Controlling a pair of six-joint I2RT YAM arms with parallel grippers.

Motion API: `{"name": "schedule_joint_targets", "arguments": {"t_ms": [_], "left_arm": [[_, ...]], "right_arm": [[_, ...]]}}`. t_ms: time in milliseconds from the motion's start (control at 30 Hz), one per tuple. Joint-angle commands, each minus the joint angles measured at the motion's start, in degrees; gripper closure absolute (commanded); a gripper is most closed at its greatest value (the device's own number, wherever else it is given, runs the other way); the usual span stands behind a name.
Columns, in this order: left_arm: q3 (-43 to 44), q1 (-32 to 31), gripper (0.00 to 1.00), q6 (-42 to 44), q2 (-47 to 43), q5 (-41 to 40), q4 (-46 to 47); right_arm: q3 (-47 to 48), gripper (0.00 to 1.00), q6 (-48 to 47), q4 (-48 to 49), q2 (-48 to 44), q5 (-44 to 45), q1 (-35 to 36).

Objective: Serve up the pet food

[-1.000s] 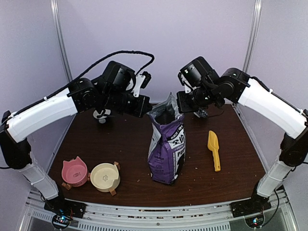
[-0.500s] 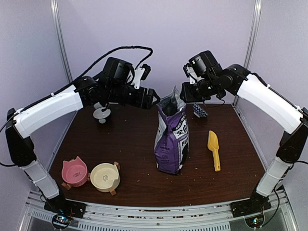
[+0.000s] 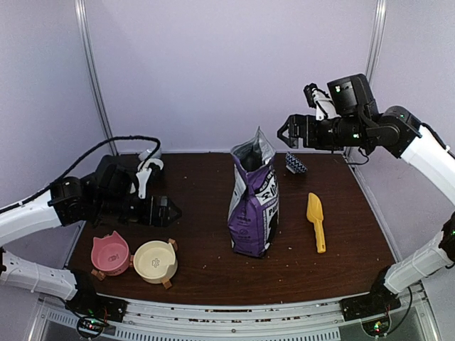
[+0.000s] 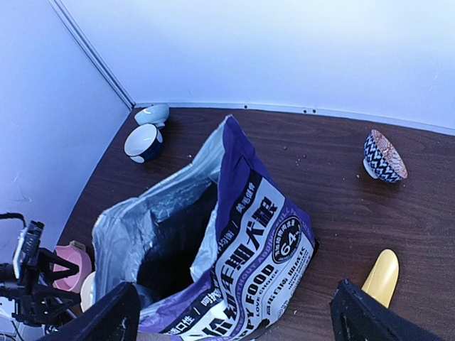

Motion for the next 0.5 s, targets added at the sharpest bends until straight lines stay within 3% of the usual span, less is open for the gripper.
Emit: {"name": "schedule_joint_targets", "arguments": {"t_ms": [0,467], "left_arm": [[-7.7,-0.8,0.1,-11.3,-1.0,4.4,0.2],[-14.8,-0.8,0.04,-16.2,5.9,9.2,10.3]], "right_arm": [[-5.5,0.05,2.6,3.4,-2.0,0.6,-0.3],[-10.0,0.04,4.6,4.5,-5.5,2.4,-0.3]]}}
